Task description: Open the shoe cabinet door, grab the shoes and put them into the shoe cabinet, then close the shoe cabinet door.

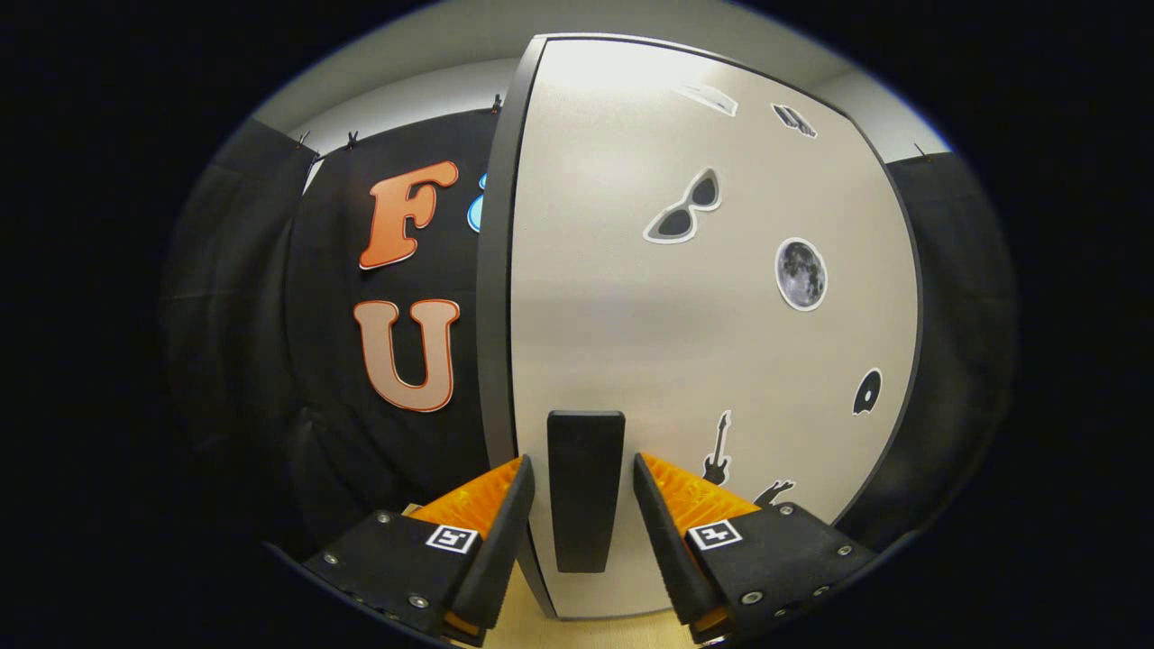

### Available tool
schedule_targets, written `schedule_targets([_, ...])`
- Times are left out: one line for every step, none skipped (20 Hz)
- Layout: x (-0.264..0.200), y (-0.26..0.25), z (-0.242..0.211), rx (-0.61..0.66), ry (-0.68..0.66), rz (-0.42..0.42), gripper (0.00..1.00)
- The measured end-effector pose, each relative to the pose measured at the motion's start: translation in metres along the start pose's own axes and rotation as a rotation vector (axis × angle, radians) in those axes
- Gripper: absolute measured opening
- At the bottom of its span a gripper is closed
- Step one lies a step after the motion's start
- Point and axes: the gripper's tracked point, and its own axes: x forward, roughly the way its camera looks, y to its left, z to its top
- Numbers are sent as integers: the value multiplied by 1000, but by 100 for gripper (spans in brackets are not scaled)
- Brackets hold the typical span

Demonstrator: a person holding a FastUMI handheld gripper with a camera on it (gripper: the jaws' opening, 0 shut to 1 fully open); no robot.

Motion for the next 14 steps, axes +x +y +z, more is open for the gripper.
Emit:
schedule_targets([0,-1,1,-8,-3,-5,60])
schedule_targets([0,-3,1,-18,-5,-10,53])
schedule_targets([-1,-2,1,-17,-7,-4,40])
schedule_targets([-1,-2,1,-8,-8,4,38])
schedule_targets([-2,-2,0,2,-6,11,35])
schedule_targets([-4,-2,0,2,-7,17,34])
schedule_targets([-6,-2,0,-9,-9,22,32])
schedule_targets([-10,-3,1,-21,-10,29,31])
schedule_targets([-15,-3,1,-26,-8,37,31])
schedule_targets([-21,-3,0,-22,-6,50,31])
schedule_targets([-30,-5,-1,-16,-2,63,31])
schedule_targets([-40,-7,-1,-14,-2,74,31])
schedule_targets([-48,-9,-2,-18,-2,82,31])
schedule_targets([-56,-13,-2,-22,-4,87,31])
